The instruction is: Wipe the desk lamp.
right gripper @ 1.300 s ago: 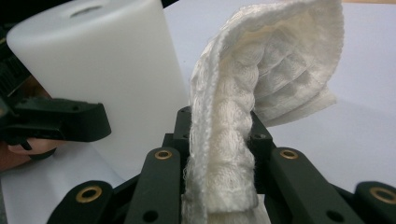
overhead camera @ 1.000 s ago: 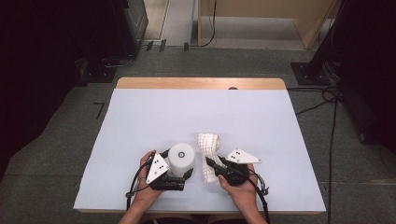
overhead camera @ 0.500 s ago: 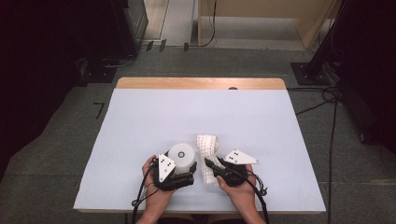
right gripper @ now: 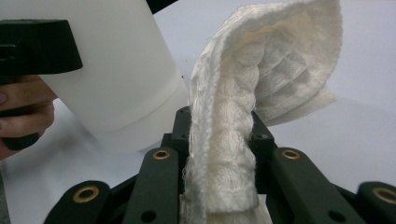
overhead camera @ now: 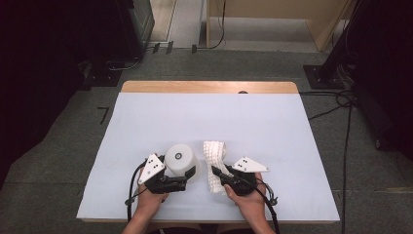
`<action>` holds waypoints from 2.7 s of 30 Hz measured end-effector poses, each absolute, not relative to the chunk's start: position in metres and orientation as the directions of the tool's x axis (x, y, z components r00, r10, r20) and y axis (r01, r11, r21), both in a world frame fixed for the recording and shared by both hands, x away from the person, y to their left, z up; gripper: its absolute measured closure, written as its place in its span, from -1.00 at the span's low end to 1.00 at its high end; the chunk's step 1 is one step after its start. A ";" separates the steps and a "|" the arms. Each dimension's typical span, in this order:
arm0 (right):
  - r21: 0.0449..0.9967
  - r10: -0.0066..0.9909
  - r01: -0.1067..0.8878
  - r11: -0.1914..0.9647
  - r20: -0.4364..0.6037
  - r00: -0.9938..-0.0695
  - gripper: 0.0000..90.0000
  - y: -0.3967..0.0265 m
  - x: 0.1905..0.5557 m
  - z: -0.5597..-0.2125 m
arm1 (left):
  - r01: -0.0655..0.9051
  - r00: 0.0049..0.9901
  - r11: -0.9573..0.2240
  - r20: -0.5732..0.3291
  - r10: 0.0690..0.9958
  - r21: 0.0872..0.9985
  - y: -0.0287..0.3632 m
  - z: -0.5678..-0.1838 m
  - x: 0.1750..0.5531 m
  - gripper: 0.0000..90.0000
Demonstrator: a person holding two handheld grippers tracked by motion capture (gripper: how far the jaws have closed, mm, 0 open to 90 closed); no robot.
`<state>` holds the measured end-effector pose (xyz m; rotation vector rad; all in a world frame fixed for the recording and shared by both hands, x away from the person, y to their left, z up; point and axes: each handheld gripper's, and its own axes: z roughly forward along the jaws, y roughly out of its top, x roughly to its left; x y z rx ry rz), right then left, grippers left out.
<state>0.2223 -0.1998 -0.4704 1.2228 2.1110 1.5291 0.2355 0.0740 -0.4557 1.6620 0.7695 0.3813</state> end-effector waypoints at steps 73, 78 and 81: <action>0.909 0.732 0.406 0.098 0.211 -0.648 0.61 -0.205 0.217 -0.454 | 0.319 0.496 -0.224 0.039 0.867 0.921 0.021 -0.480 0.214 -0.83; 0.910 0.732 0.403 0.101 0.206 -0.650 0.61 -0.205 0.218 -0.455 | 0.305 0.554 -0.244 0.037 0.832 0.921 0.029 -0.478 0.219 -0.82; 0.910 0.729 0.401 0.104 0.204 -0.653 0.61 -0.204 0.218 -0.455 | 0.275 0.630 -0.225 0.001 0.777 0.935 0.040 -0.472 0.223 -0.82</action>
